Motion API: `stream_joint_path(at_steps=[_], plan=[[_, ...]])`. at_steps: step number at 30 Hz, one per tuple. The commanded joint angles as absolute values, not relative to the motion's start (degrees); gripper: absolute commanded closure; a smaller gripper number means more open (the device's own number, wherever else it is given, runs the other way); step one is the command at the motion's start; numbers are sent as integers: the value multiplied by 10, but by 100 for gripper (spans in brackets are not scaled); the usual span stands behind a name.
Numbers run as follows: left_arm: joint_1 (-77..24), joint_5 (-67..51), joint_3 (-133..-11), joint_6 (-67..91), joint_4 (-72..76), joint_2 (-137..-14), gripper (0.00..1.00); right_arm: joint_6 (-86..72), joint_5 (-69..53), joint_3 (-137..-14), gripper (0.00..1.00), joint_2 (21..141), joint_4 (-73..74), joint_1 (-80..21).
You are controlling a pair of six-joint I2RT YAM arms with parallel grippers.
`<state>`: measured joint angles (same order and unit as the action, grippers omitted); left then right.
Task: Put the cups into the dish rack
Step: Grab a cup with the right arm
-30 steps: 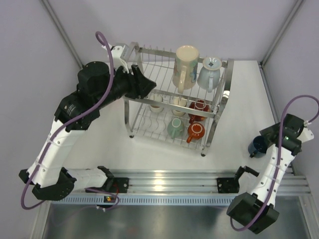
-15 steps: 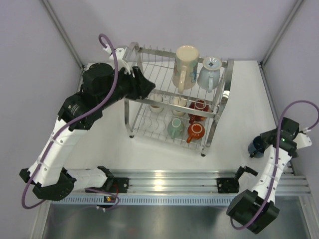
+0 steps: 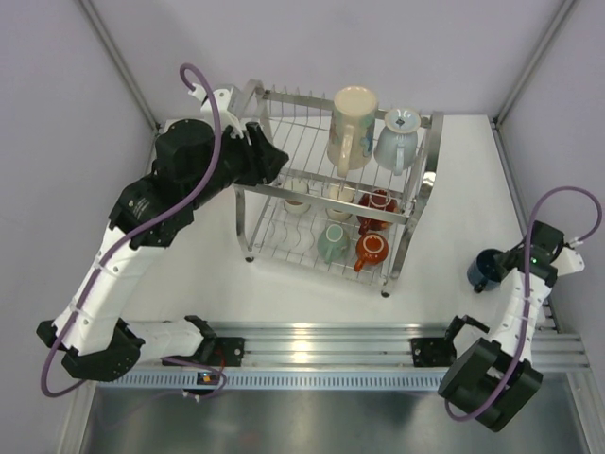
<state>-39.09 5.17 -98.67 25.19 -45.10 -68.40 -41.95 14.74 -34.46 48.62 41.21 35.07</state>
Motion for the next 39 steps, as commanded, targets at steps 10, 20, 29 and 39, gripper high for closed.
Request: stream_joint_path(at_steps=[10, 20, 29, 39], plan=[[-389, 116, -1019, 220, -439, -681, 47, -254, -46, -396, 61, 599, 182, 335], [-389, 120, -1020, 193, -431, -678, 47, -215, -18, -425, 52, 623, 243, 300], [-389, 96, -1008, 197, -430, -663, 47, -173, -52, -420, 54, 658, 266, 300], [-389, 99, -1005, 208, -431, -633, 47, -179, -74, -422, 66, 724, 258, 300]])
